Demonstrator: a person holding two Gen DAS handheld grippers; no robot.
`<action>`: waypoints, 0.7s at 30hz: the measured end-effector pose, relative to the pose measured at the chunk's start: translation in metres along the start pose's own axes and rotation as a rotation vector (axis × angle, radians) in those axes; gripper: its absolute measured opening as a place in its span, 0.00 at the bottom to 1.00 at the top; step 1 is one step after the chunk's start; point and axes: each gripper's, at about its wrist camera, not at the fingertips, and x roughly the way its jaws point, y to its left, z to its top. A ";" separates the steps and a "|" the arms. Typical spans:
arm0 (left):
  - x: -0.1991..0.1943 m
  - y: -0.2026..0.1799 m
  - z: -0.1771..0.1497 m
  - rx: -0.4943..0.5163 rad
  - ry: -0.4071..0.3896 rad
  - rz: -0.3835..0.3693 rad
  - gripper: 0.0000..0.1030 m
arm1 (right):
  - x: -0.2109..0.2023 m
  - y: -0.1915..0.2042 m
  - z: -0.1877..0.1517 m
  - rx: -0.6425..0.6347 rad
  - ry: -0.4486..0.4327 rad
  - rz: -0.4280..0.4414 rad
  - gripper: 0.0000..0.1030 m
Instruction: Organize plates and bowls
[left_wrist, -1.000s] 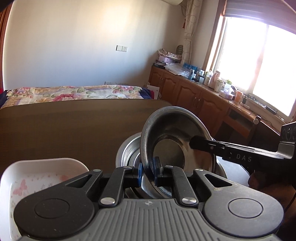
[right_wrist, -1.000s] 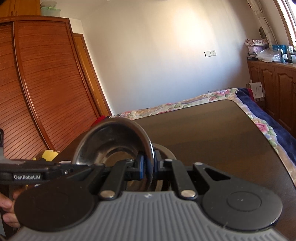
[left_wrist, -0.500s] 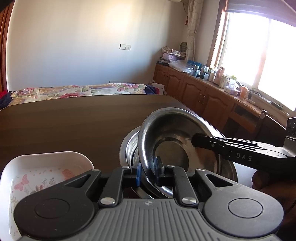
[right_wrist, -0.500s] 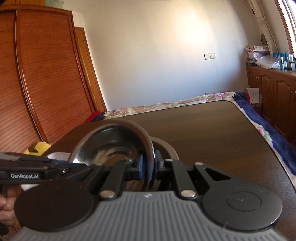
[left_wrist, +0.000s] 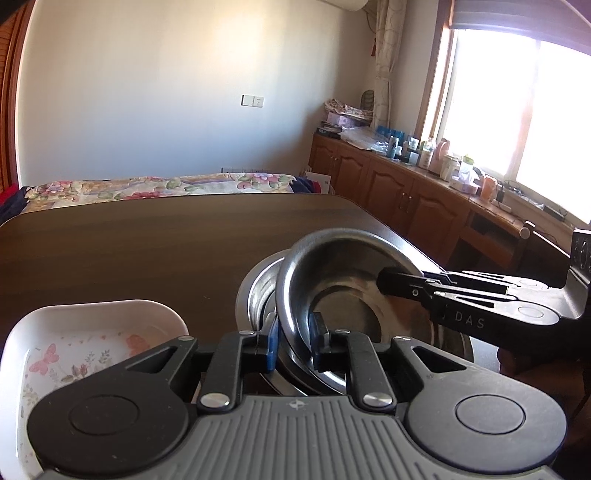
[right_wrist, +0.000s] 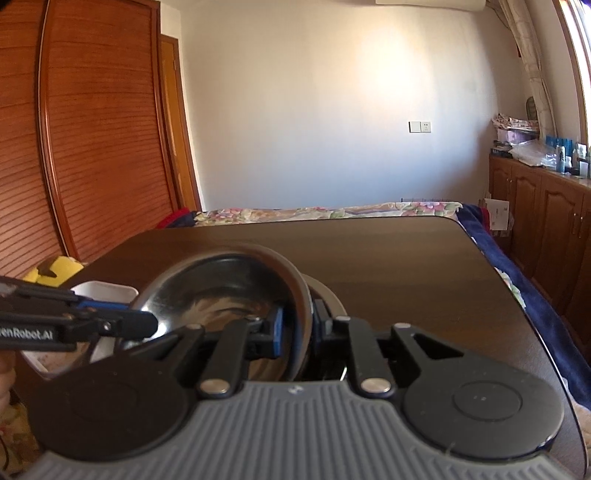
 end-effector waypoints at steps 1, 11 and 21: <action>-0.001 0.002 -0.001 -0.013 0.000 -0.004 0.17 | 0.000 0.001 0.000 -0.010 0.005 0.002 0.18; -0.019 -0.001 -0.004 -0.035 -0.072 0.039 0.17 | -0.001 0.011 0.006 -0.114 0.020 -0.026 0.20; -0.022 -0.008 -0.009 -0.003 -0.142 0.111 0.57 | -0.023 0.015 0.001 -0.116 -0.092 -0.066 0.40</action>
